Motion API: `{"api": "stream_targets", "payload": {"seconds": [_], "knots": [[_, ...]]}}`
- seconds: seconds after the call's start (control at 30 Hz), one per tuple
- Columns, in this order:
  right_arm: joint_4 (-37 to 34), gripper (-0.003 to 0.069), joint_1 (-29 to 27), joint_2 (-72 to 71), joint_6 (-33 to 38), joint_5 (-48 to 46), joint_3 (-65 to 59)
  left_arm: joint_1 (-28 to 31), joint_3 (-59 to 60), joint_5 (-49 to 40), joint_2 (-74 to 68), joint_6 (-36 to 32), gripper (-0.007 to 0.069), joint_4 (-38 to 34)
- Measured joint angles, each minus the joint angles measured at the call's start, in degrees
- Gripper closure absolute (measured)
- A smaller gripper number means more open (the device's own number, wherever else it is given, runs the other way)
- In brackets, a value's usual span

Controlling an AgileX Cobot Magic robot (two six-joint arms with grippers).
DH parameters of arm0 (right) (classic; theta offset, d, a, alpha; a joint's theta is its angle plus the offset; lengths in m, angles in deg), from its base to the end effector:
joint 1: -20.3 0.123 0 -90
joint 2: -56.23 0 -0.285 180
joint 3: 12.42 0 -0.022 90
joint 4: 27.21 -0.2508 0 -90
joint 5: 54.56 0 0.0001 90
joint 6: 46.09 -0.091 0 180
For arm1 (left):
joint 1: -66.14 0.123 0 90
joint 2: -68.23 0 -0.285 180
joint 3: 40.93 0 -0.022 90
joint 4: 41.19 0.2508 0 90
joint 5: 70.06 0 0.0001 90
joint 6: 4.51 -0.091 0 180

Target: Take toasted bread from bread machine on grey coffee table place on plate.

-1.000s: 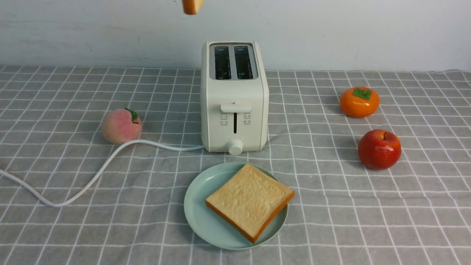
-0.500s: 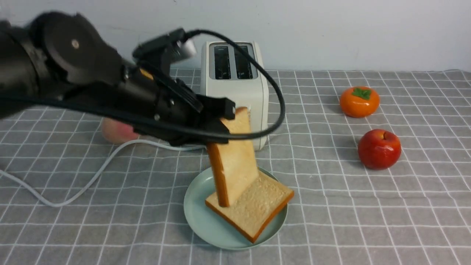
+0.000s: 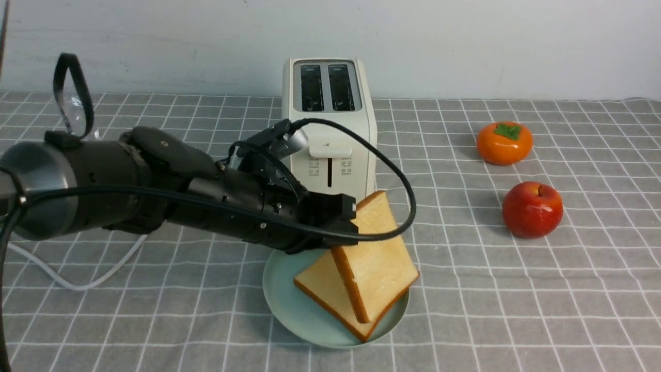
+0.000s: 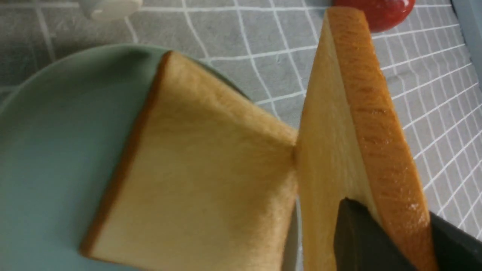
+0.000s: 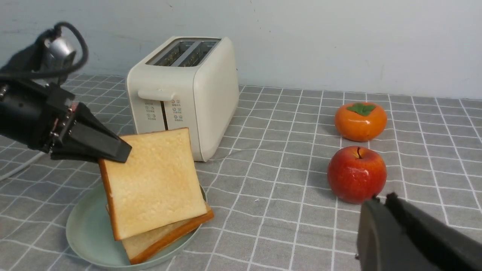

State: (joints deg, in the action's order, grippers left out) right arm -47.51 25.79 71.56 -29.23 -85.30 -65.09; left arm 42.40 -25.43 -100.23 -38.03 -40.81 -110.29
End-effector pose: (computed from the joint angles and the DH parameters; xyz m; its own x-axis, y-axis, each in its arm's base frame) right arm 0.0366 0.0198 0.3015 -0.1276 0.0012 -0.9918 -0.2676 0.9629 0.0355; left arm 0.3149 -0.1853 0.2280 -0.8785 -0.0940 -0.4684 0.2650 0.7199 -0.6415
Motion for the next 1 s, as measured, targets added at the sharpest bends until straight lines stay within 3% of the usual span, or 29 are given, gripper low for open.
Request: {"api": "stream_targets", "payload": {"seconds": [0.2, 0.4, 0.5, 0.6, 0.63, 0.8, 0.83, 0.87, 0.9, 0.97, 1.0], "knots": [[0.00, 0.0632, 0.00, 0.00, 0.00, -0.10, 0.00, 0.00, 0.00, 0.10, -1.23, 0.00, 0.0496, 5.81], [0.00, 0.0620, 0.00, 0.00, 0.00, -0.23, 0.00, 0.00, 0.00, -0.15, 0.27, 0.33, 0.0281, 12.49], [0.00, 0.0617, 0.00, 0.00, 0.00, -0.23, 0.00, 0.00, 0.00, -0.15, 3.22, 2.48, 0.0230, 15.37], [0.00, 0.0613, 0.00, 0.00, 0.00, -0.56, 0.00, 0.00, 0.00, -0.35, 6.23, 6.29, 0.0229, 19.98], [0.00, 0.0612, 0.00, 0.00, 0.00, -0.68, 0.00, 0.00, 0.00, -0.49, 7.05, 7.14, 0.0232, 21.46], [1.93, 0.0605, 0.00, 0.00, 0.00, -3.70, 0.00, 0.00, 0.00, -2.84, 15.64, 23.87, 0.0347, 40.73], [2.32, 0.0605, 0.00, 0.00, 0.00, -3.80, 0.00, 0.00, 0.00, -2.84, 15.64, 24.59, 0.0354, 41.51], [4.17, 0.0605, 0.00, 0.00, 0.00, -4.81, 0.00, 0.00, 0.00, -5.42, 18.85, 31.64, 0.0438, 47.71], [4.44, 0.0605, 0.00, 0.00, 0.00, -4.81, 0.00, 0.00, 0.00, -5.75, 19.21, 32.46, 0.0448, 49.23], [7.41, 0.0605, 0.00, 0.00, 0.00, -6.56, 0.00, 0.00, 0.05, -10.96, 23.75, 40.94, 0.0585, 57.13], [7.78, 0.0605, 0.00, 0.00, 0.00, -6.93, 0.00, 0.00, 0.10, -11.86, 24.54, 42.87, 0.0604, 58.43]]}}
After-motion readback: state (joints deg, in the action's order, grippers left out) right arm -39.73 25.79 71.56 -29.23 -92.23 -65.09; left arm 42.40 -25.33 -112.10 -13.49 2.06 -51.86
